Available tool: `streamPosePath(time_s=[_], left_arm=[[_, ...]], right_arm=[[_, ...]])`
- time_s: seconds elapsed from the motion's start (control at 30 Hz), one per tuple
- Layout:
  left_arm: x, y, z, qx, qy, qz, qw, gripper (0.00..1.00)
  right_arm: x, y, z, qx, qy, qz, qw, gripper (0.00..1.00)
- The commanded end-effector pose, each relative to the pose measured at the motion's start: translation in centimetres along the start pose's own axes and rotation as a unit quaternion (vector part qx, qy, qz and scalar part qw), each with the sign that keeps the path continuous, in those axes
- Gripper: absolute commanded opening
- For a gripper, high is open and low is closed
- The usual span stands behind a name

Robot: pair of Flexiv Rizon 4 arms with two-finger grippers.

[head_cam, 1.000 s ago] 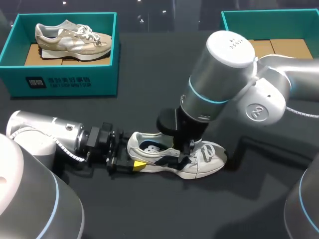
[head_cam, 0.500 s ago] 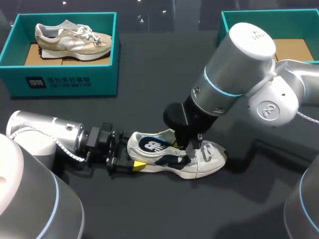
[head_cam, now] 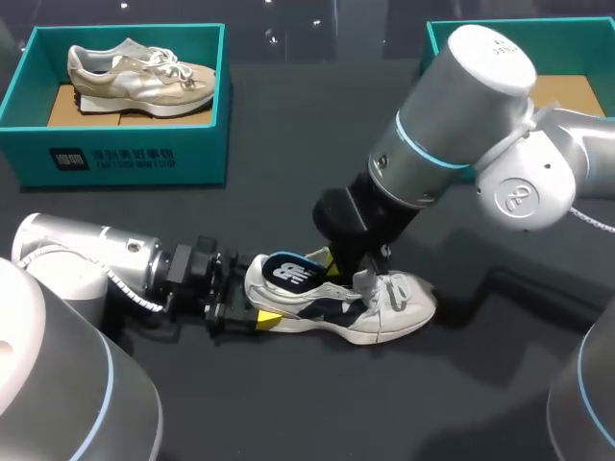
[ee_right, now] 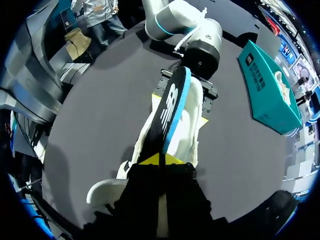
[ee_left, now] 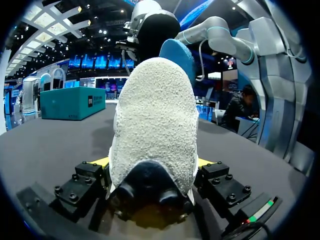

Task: Take the shoe out of the shoebox, open the shoe tongue, remove and reinsert the insole, then place the shoe into the shoebox

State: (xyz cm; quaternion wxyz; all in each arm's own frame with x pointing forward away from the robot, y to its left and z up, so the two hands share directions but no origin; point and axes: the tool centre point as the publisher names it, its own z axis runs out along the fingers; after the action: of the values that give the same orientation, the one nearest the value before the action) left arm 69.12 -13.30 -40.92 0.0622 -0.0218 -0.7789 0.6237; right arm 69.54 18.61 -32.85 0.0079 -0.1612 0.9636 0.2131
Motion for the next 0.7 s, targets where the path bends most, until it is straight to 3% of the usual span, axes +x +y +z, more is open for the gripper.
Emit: streamPosePath(time_s=[0.03, 0.37, 0.7], left_arm=[[-0.1, 0.0, 0.0, 0.000, 0.000, 0.000, 1.000, 0.00], [-0.1, 0.0, 0.0, 0.000, 0.000, 0.000, 1.000, 0.00], [-0.1, 0.0, 0.0, 0.000, 0.000, 0.000, 1.000, 0.00]], right_arm=[[0.0, 0.7, -0.3, -0.014, -0.005, -0.024, 1.000, 0.00], [-0.5, 4.4, 0.8, -0.012, 0.038, -0.076, 0.996, 0.00], [-1.0, 4.9, 0.7, -0.004, 0.035, -0.029, 0.999, 0.00]])
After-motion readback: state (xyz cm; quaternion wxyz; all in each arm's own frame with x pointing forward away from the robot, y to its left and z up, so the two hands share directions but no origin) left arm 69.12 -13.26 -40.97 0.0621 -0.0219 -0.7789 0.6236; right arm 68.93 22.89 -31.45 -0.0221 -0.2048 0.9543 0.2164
